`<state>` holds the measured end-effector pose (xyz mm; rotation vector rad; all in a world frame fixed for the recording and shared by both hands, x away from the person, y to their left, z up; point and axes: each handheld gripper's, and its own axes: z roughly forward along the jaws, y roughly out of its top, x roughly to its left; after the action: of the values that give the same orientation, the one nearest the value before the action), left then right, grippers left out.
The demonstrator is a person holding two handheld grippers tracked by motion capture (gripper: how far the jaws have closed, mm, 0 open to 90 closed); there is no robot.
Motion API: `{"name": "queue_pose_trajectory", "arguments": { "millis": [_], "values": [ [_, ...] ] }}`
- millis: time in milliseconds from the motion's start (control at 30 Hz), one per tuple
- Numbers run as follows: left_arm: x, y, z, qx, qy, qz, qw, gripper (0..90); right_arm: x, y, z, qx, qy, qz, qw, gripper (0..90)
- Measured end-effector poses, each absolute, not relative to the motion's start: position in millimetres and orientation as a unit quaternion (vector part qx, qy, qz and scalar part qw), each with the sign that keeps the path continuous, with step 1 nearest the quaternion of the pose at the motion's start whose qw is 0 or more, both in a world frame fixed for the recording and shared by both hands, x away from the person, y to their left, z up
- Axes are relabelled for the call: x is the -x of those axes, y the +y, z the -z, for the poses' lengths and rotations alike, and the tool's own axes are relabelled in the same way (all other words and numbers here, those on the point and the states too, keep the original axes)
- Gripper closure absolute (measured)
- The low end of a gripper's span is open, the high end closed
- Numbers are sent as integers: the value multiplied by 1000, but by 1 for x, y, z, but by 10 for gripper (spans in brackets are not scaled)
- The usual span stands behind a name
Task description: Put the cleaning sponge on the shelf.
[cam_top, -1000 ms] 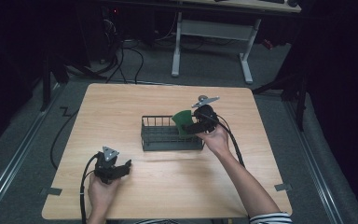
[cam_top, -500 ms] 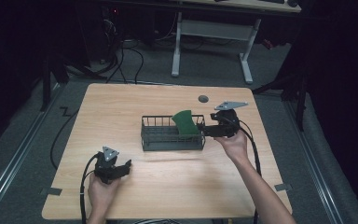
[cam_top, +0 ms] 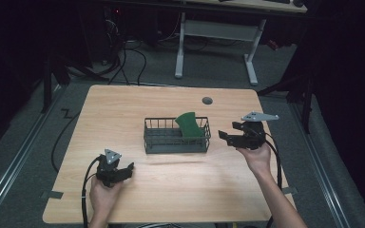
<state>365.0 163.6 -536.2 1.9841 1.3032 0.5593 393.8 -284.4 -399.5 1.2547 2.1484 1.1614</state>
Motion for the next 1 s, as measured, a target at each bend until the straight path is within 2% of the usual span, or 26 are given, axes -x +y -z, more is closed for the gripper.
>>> {"name": "queue_pose_trajectory", "arguments": {
  "millis": [500,1000],
  "values": [
    [-365,163,536,-764,502,-215,344,285,-366,-322,422,-484,736,-431,193,336],
    [-365,163,536,-764,502,-216,344,285,-345,-343,464,-517,721,-424,183,367]
  ]
}}
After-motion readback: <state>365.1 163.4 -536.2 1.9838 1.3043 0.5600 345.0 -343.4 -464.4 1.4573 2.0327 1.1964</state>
